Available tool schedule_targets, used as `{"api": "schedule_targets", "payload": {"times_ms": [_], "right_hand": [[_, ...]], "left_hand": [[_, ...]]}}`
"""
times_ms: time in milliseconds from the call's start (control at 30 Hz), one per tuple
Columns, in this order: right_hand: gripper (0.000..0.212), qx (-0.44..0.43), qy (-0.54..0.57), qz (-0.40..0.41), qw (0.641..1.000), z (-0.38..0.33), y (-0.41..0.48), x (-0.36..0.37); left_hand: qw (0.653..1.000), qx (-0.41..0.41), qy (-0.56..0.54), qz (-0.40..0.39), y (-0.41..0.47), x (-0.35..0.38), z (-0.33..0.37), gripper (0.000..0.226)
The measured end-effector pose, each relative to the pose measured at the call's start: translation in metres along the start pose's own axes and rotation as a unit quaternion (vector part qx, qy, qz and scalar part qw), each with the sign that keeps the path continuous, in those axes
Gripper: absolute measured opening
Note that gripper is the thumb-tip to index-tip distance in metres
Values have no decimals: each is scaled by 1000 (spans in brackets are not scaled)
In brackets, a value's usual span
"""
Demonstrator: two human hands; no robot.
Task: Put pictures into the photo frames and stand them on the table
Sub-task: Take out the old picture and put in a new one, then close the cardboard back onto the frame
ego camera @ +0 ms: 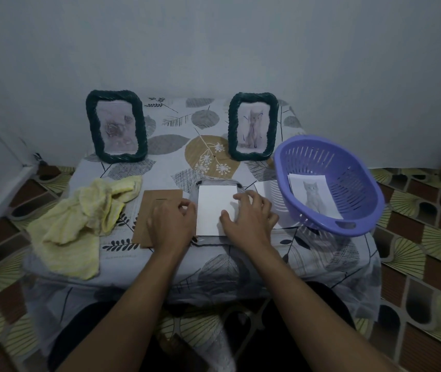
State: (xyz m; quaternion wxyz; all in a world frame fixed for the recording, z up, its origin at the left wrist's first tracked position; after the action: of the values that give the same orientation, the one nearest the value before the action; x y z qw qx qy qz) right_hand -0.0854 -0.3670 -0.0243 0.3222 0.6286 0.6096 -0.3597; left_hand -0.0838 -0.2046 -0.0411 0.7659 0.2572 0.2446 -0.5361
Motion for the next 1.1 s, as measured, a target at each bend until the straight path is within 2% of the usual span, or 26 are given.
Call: {"api": "schedule_targets", "payload": {"times_ms": [67,167,267,400,500,567,700,800,833,900,1100], "right_hand": [[45,-16,22,7,1000,-13,-4,-3],[44,-75,71,-25,994,-36,-11,-2],[40,-118,174,-102,972,-57,-18,8],[43,-54,296,-248,921,-84,-31,18],[45,-22,315,-285,905,-97,-35,29],[46,-2,314,-288,905,-103,-37,33],[42,10,323,-271,907,-106,-36,35],[43,15,319,-271,908,-105,-35,37],[42,15,321,-267,908,-104,-34,39],[39,14,333,-259,907,-104,-34,39],[29,-16,382,-223,897,-97,-29,31]], "left_hand": [[1000,-11,-8,6,1,-11,-3,21],[999,-38,25,13,7,-30,-15,17],[995,-84,57,-12,13,-45,-36,26],[986,-113,110,-45,14,-58,-64,50],[986,-108,121,-48,9,-62,-68,45],[989,-94,100,-45,6,-63,-67,39],[993,-81,69,-55,4,-63,-67,42],[990,-121,20,-68,7,-69,-60,24],[988,-138,-3,-61,9,-71,-59,16],[985,-157,-61,-43,13,-74,-58,13],[981,-129,-141,15,12,-78,-44,10]]}}
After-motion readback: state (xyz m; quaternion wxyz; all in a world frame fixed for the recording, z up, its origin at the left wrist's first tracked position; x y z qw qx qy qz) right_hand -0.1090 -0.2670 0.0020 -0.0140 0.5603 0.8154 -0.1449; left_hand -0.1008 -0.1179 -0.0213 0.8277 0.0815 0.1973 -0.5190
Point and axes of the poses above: each hand's wrist, its own y-axis towards the middle knuckle, its own x-axis out of the palm, z = x × y, the point moved 1 cm from there along y, towards the middle knuckle, and after that the axes turned 8 degrees about -z, right-handed, at the moved point
